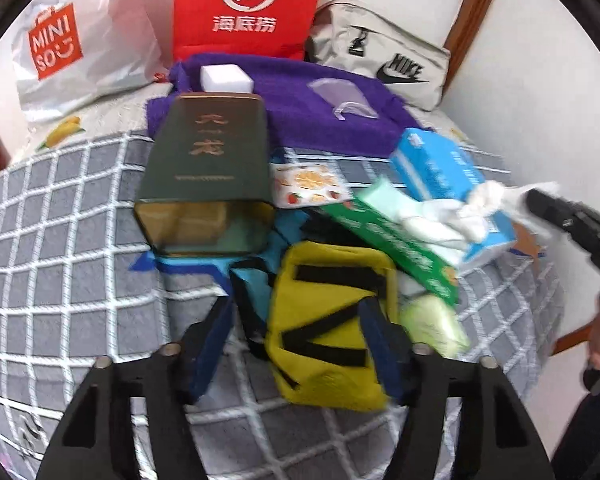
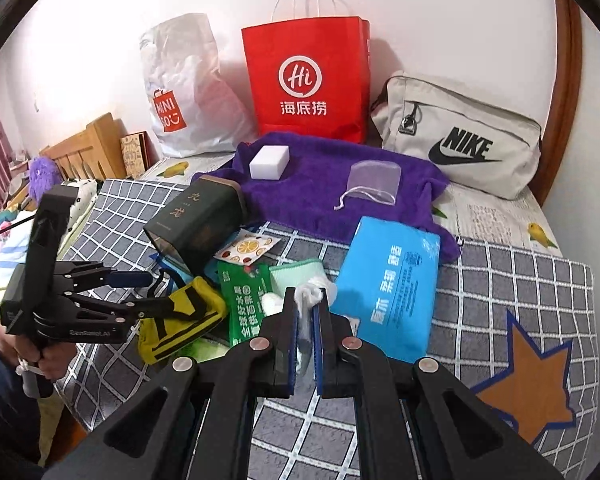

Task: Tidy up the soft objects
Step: 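Reach the left tool around the yellow striped pouch while the right tool holds the white cloth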

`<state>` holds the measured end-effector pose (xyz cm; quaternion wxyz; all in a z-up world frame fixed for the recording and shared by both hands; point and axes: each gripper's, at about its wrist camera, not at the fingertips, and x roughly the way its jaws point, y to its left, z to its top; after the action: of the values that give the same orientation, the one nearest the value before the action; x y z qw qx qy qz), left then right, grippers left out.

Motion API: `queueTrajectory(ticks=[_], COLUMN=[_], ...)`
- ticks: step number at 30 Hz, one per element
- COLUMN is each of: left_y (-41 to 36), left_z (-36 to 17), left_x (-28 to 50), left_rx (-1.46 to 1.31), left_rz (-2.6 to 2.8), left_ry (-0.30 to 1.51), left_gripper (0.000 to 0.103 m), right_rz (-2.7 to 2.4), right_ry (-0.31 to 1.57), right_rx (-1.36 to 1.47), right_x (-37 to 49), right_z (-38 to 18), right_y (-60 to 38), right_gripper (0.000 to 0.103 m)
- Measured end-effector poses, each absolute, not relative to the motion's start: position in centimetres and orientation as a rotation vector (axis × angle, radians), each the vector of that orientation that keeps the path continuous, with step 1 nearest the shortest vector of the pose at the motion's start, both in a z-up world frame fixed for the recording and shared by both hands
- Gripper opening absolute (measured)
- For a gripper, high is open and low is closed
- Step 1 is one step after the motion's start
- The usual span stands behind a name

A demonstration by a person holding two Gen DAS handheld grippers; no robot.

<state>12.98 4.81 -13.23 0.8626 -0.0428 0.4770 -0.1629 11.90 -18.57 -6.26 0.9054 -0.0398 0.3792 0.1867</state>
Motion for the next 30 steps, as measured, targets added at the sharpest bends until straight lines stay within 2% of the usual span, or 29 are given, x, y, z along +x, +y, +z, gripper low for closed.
queueTrajectory(ticks=[1,11,16,20,30], left_y=[4.6,1.6,2.0,2.4,3.9], left_z=[-13.1,-15.3,-15.5,-14.7,-10.6], left_x=[12.8,13.4,13.5,13.0,10.9], left_rx=[-0.096,0.019,-0.015,-0.023,-0.058], left_rz=[-0.363,-0.359,-0.353,-0.342,-0.336], left_ry=[0.992,1.058,1.05,1.02,0.936], left_gripper=[0.078,0.08,0.08,0.076,0.075], right_rz=[0.385,0.396,0.402,0.403,0.42], right_ry=[0.785,0.793,0.794,0.793,0.777], right_rx=[-0.081,-0.071,-0.066,-0.068,-0.053], right_x=[11.8,10.3,9.8,9.6,9.7], right_z=[-6.3,-6.5,-6.6,-6.6,-5.9], right_y=[-18.6,-19.1,-19.2,-19.3,-19.1], right_gripper=[0.007,0.007,0.007,0.007,0.007])
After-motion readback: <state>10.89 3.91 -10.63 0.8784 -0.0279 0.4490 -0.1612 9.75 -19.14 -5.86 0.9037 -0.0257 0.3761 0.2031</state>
